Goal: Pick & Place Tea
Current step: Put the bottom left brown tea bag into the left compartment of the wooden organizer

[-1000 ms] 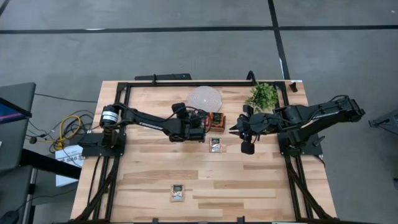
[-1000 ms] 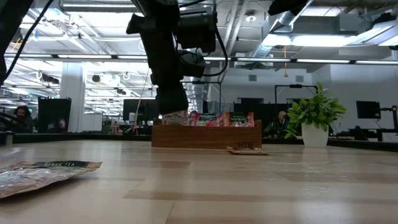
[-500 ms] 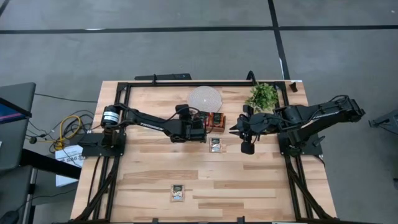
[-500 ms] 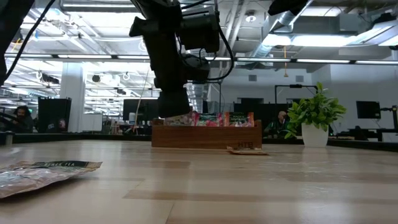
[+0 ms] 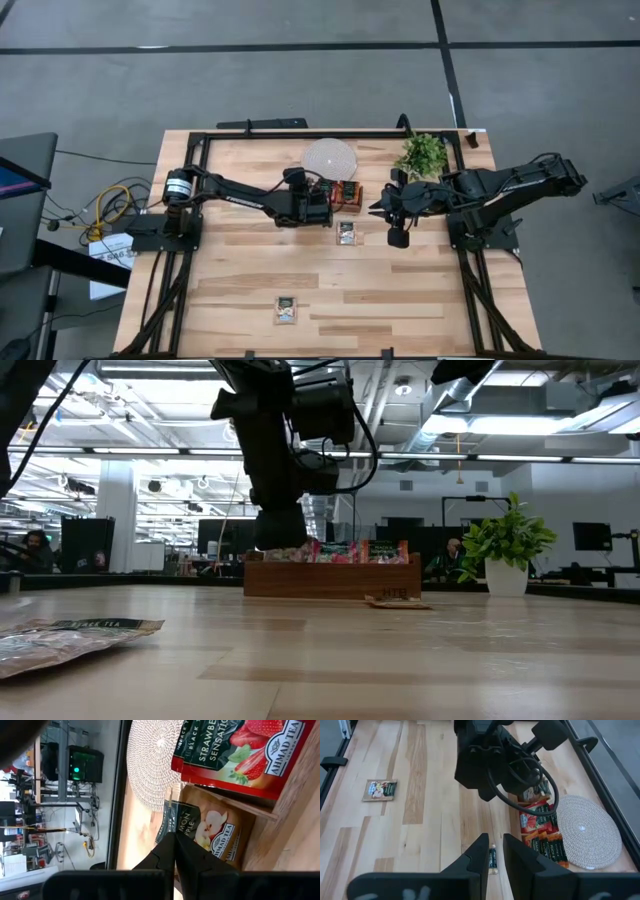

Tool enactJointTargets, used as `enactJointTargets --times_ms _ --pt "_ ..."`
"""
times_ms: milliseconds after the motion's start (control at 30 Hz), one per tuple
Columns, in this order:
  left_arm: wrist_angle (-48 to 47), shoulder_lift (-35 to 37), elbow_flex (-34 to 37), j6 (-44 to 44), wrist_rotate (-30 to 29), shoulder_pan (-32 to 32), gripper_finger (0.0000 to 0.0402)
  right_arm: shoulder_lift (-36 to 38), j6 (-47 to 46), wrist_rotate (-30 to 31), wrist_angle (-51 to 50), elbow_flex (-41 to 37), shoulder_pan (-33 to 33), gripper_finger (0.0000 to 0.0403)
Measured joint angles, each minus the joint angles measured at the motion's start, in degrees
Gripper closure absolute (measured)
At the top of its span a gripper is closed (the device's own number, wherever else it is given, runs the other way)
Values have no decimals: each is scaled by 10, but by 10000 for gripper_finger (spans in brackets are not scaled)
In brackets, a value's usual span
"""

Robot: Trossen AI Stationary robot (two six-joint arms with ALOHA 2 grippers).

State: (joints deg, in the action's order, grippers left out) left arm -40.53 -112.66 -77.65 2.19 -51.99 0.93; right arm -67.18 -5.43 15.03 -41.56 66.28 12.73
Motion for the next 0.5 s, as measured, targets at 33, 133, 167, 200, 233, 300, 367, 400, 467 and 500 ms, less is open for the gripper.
enactJointTargets --times_ms 33,133,167,200,233,300,367,400,467,500 --pt "0 0 0 1 2 0 401 0 0 0 0 0 0 353" --pt "0 0 0 10 10 0 401 0 0 0 0 0 0 353" --pt "-1 0 0 11 13 0 401 0 0 0 0 0 0 353" --pt "-1 0 0 12 14 0 401 0 0 0 0 0 0 353" --pt "-1 0 0 12 15 0 401 0 -1 0 0 0 0 353" --pt "-1 0 0 13 15 0 401 0 -1 0 0 0 0 353" --pt "-1 0 0 13 16 -1 401 0 -1 0 0 0 0 353" --pt "-1 0 0 13 16 -2 401 0 -1 0 0 0 0 353" --pt "-1 0 0 13 15 -2 401 0 -1 0 0 0 0 353" --pt "-1 0 0 13 15 -2 401 0 -1 0 0 0 0 353"
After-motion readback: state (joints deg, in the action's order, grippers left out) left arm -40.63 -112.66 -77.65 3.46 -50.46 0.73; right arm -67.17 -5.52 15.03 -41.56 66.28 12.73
